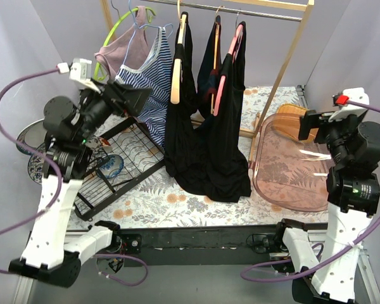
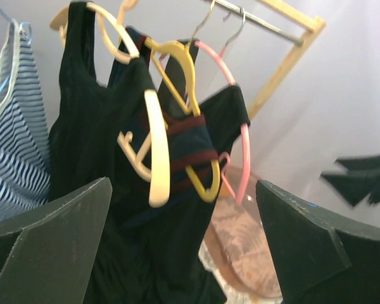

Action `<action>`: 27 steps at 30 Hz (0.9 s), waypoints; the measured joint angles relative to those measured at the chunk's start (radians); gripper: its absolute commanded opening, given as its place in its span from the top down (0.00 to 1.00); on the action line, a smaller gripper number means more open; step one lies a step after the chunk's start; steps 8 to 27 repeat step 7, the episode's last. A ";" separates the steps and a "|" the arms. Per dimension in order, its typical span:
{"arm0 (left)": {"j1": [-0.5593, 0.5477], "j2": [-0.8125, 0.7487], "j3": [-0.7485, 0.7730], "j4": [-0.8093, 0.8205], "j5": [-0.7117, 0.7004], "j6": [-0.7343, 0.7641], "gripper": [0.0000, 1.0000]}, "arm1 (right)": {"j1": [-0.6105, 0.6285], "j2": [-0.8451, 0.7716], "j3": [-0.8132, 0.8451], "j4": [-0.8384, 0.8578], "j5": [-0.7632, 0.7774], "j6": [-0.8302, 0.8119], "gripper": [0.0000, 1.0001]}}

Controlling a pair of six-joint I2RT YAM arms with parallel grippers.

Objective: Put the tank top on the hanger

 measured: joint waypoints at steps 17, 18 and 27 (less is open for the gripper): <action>0.000 -0.219 -0.091 -0.132 -0.032 0.056 0.02 | -0.004 0.006 0.082 0.004 0.164 0.002 0.01; 0.000 -0.219 -0.091 -0.132 -0.032 0.056 0.02 | -0.004 0.006 0.082 0.004 0.164 0.002 0.01; 0.000 -0.219 -0.091 -0.132 -0.032 0.056 0.02 | -0.004 0.006 0.082 0.004 0.164 0.002 0.01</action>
